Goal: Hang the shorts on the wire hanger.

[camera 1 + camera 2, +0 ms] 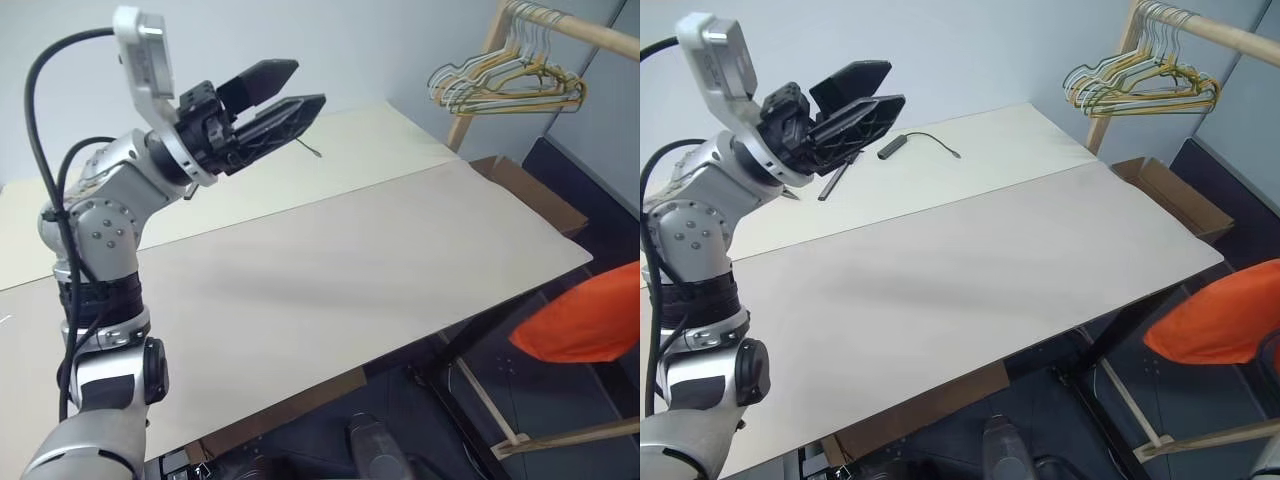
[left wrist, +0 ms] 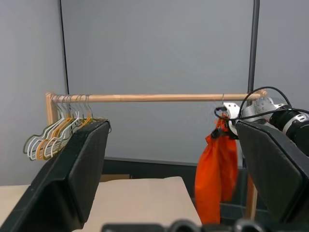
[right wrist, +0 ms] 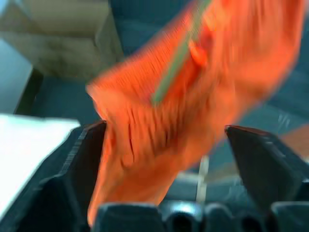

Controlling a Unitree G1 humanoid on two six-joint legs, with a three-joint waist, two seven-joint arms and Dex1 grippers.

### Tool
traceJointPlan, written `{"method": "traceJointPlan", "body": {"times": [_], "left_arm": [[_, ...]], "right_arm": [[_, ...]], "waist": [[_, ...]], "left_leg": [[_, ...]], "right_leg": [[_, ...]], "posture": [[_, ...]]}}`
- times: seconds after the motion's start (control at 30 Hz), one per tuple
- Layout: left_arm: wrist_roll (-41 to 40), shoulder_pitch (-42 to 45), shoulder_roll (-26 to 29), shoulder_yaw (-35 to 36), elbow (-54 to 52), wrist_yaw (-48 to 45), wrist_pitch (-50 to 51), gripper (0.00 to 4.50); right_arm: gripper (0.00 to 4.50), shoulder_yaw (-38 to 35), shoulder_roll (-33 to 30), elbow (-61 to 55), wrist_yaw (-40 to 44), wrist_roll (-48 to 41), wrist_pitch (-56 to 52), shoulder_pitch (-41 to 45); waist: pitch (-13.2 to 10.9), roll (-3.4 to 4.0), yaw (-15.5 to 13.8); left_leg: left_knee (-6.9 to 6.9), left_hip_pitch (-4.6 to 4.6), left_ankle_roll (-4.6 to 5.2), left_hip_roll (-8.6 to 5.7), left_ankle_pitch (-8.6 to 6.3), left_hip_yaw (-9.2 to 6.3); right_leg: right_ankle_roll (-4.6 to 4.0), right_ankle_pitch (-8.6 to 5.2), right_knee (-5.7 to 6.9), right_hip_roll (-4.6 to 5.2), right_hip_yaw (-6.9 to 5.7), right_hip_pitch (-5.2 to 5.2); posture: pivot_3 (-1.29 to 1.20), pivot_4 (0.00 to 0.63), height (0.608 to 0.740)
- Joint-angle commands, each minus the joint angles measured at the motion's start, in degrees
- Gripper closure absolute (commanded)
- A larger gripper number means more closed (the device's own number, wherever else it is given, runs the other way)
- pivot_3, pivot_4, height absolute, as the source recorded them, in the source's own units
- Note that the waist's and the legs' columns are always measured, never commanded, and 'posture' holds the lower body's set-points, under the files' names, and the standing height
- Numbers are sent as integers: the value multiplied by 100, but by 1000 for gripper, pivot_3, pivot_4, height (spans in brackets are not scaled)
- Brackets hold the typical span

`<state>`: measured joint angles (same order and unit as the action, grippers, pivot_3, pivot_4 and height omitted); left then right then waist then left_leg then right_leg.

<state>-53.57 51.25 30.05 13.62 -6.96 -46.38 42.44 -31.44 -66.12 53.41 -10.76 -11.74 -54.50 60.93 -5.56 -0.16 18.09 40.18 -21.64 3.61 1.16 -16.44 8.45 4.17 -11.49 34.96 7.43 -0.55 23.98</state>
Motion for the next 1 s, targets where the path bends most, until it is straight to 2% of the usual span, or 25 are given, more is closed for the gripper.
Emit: {"method": "traceJointPlan", "body": {"times": [0.03, 0.27, 0.53, 0.73, 0.9, 1.0], "left_arm": [[-75, 63, 94, 110, -157, 49, -33, 0], [-59, -29, 210, 109, -179, 94, 5, 0], [18, -148, 355, 65, -211, 162, 46, 0], [276, -405, 579, -7, -264, 167, 6, 0], [548, -830, 889, -24, -458, 97, -94, 0], [975, -1337, 1297, -90, -712, 91, -154, 0]], "right_arm": [[23, 180, 136, -992, -287, 270, 572, -229], [23, 2, 900, -3543, -828, 558, 953, -1096], [23, 462, 1572, -5733, -620, 992, 1726, -1927], [23, 936, 1840, -6366, 493, 736, 2691, -2118], [23, 1324, 2063, -6500, 1973, 0, 2857, -2077], [23, 1775, 2214, -6362, 3137, -639, 2675, -1899]], "waist": [[0, -1, -12], [0, 1, -52], [-5, -3, -236], [-14, -9, -342], [-23, -26, -395], [-26, -31, -473]], "left_leg": [[1, 0, -2, 1, 1, -1], [-1, 1, -7, 3, 6, 0], [-3, 11, -11, 3, 14, 0], [-10, 11, -9, 3, 15, 0], [-23, 10, -7, 2, 16, -1], [-27, 6, -6, 3, 16, -1]], "right_leg": [[0, 0, 1, 0, -2, 0], [0, 0, 7, 0, 0, 4], [0, 0, 16, -1, 0, 2], [-2, 1, 11, -2, -2, 6], [-47, 28, 4, -2, -5, 8], [-53, 31, 3, -3, -6, 16]], "posture": [[-257, 76, 740], [-247, 93, 740], [-230, 111, 740], [-205, 111, 740], [-165, 102, 740], [-111, 93, 740]]}}
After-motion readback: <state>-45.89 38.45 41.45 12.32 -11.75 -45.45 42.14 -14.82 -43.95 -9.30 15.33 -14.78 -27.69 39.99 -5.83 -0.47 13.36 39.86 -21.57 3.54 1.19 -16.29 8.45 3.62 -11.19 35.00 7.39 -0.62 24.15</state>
